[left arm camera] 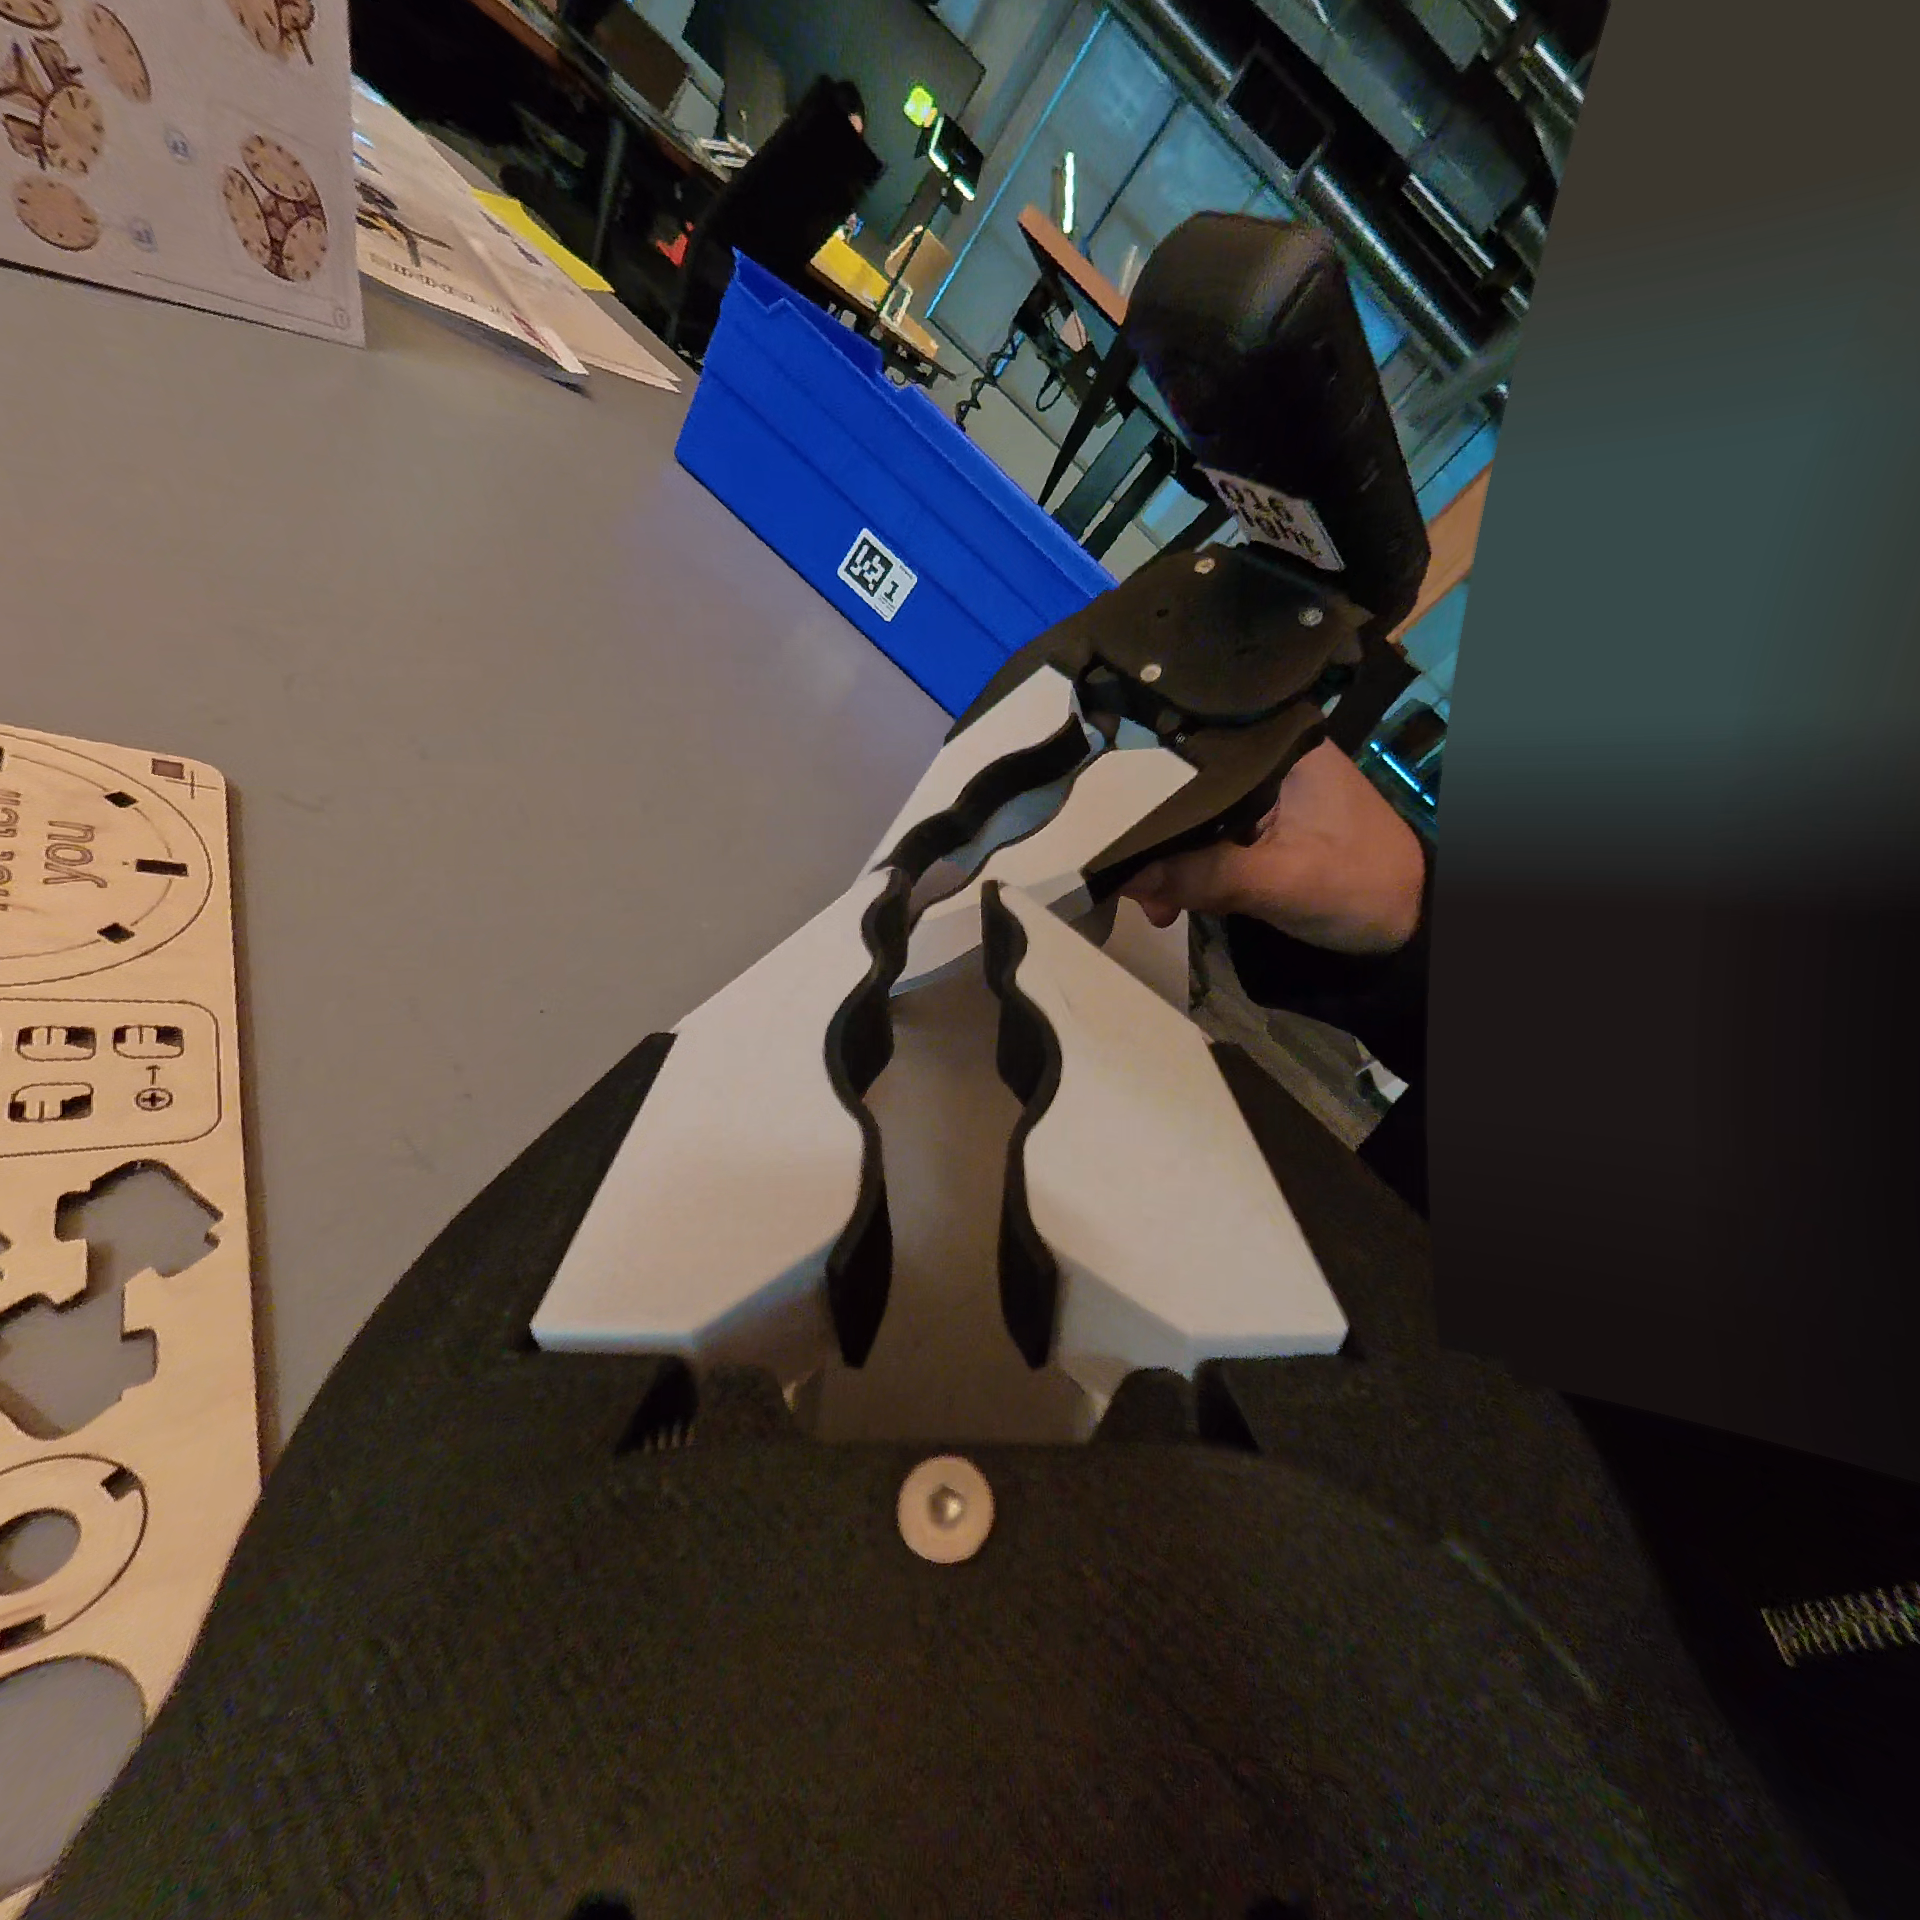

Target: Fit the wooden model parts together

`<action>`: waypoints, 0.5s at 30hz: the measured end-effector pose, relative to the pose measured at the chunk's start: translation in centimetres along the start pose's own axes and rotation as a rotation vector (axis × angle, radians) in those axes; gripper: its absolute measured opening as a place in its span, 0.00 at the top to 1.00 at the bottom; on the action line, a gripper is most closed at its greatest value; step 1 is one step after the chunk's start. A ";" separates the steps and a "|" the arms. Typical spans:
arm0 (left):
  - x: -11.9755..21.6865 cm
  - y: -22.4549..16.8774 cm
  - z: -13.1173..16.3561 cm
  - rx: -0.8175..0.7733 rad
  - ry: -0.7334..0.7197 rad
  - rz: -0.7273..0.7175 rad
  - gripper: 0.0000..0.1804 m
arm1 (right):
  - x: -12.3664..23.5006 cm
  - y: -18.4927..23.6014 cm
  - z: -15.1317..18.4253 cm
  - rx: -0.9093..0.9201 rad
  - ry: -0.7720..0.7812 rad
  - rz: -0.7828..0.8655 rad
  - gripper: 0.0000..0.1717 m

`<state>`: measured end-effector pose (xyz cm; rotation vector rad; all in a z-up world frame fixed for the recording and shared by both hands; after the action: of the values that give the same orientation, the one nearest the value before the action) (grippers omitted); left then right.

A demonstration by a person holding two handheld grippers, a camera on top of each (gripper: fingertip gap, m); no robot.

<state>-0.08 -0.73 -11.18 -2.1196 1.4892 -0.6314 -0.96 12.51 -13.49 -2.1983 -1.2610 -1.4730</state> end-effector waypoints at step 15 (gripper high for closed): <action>0.0 0.5 0.2 0.111 0.012 0.064 0.90 | 3.7 1.8 -2.6 0.004 -0.276 -0.282 0.93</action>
<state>-0.38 -0.83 -11.64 -1.9802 1.4873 -0.6878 -0.85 11.87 -8.63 -2.3609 -1.7216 -1.2816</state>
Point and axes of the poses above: each gripper's, where its closed fingertips meet, x back along the fingers, z out of its underside, y = z × x across the jaws, the point moved 6 cm from there along x, back along the fingers, and after that the axes turned 4 degrees about -z, right-handed, at the moved point
